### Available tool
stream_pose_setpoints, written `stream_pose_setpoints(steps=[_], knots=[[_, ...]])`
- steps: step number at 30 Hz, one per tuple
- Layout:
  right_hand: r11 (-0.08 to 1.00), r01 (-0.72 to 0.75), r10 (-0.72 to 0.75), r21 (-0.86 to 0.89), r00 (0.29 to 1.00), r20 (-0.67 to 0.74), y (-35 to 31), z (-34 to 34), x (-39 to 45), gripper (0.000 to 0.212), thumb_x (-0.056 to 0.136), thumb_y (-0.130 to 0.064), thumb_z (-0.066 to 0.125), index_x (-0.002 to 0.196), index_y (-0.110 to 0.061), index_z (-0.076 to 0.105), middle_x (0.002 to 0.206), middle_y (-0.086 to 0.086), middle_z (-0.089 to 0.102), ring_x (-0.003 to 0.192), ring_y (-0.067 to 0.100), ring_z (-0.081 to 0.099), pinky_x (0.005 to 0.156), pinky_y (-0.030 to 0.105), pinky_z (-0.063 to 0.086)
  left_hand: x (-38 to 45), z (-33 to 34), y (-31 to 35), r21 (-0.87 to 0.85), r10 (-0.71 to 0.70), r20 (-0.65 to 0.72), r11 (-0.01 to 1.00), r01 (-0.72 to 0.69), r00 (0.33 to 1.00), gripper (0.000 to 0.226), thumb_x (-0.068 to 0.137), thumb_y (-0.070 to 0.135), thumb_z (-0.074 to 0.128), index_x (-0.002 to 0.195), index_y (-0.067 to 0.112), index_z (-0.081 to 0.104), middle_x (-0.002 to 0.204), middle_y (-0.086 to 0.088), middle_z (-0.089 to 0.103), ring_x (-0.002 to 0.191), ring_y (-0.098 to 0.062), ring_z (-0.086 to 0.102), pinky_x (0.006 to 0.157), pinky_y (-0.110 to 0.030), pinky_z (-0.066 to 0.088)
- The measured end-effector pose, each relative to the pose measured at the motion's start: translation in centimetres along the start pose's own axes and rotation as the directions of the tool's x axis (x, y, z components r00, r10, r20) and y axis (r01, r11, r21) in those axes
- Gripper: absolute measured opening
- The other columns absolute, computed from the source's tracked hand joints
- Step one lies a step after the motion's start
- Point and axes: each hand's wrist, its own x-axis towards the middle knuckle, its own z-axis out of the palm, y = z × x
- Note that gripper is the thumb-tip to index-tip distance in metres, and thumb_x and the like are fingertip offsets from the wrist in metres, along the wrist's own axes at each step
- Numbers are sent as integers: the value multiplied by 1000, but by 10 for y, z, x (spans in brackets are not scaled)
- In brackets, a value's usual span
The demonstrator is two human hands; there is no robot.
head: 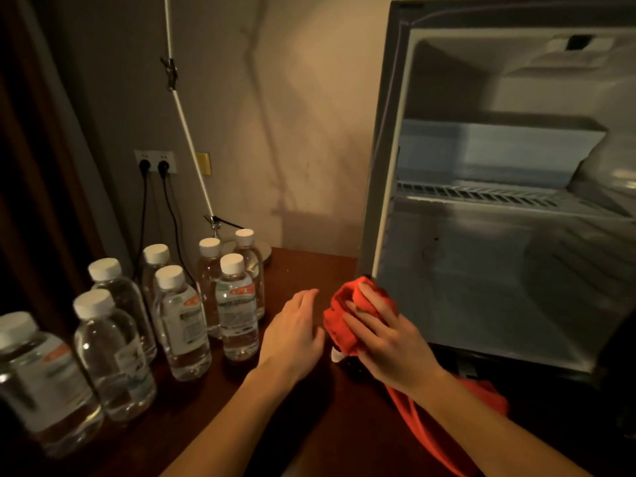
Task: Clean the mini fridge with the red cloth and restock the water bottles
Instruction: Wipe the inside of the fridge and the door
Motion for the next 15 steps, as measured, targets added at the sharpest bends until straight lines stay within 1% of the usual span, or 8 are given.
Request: stream_pose_setpoints(steps=[1, 2, 4, 6, 8, 10, 13, 15], knots=[[1000, 9, -9, 1, 1000, -19, -1, 0, -2, 43, 95, -32, 48, 132, -13, 58, 137, 3, 57, 145, 25, 26, 97, 42, 48, 0, 0, -1, -10, 6, -8, 1000, -6, 1000, 63, 92, 26, 53, 150, 21, 29, 151, 5, 36, 135, -14, 41, 104, -29, 40], [1000, 23, -23, -11, 1000, -20, -2, 0, -3, 42, 95, -32, 47, 129, -11, 61, 134, 4, 59, 144, 25, 28, 98, 43, 47, 0, 1, 0, -21, 13, -12, 1000, -14, 1000, 62, 92, 26, 52, 149, 21, 30, 151, 4, 37, 134, -14, 42, 104, -29, 40], [996, 70, -68, -60, 997, 36, 1, -1, -2, 44, 87, -30, 56, 126, -9, 62, 133, 6, 60, 145, 24, 26, 101, 46, 44, -1, 3, 2, -43, 20, -15, 999, -21, 1000, 59, 93, 28, 51, 148, 21, 32, 149, 4, 39, 134, -14, 42, 102, -29, 41], [980, 153, -146, -130, 987, 66, 7, -3, -1, 44, 84, -25, 59, 124, -9, 62, 131, 8, 60, 144, 26, 28, 104, 47, 42, -1, 5, 5, -60, 23, -19, 998, -24, 1000, 57, 94, 31, 51, 147, 20, 33, 147, 4, 40, 133, -13, 43, 101, -29, 41], [952, 234, -231, -198, 972, 41, 16, -5, 3, 31, 90, -17, 52, 117, -9, 65, 127, 9, 63, 141, 28, 34, 99, 45, 46, -1, 7, 7, -63, 29, -8, 998, -29, 1000, 57, 94, 31, 51, 147, 20, 34, 146, 4, 41, 132, -14, 43, 101, -29, 41], [931, 278, -284, -236, 959, 6, 24, -13, 11, 26, 95, -14, 45, 105, -11, 69, 124, 7, 65, 137, 28, 40, 93, 40, 49, -1, 8, 7, -55, 37, 6, 998, -37, 999, 57, 93, 29, 51, 146, 21, 34, 145, 4, 41, 132, -14, 43, 102, -29, 41], [934, 245, -276, -260, 957, -88, 38, -36, 31, 25, 96, -15, 48, 102, -7, 71, 119, 7, 68, 135, 28, 44, 90, 39, 46, -1, 7, 10, -70, 48, 15, 996, -47, 999, 53, 91, 30, 53, 141, 25, 37, 139, 6, 44, 126, -15, 47, 98, -31, 45], [950, 160, -213, -268, 959, -184, 49, -59, 52, 21, 94, -16, 56, 104, -6, 71, 118, 7, 68, 136, 29, 42, 92, 40, 47, 1, 4, 15, -72, 52, 19, 996, -51, 998, 52, 89, 29, 54, 138, 25, 38, 136, 5, 46, 123, -16, 49, 96, -33, 46]])
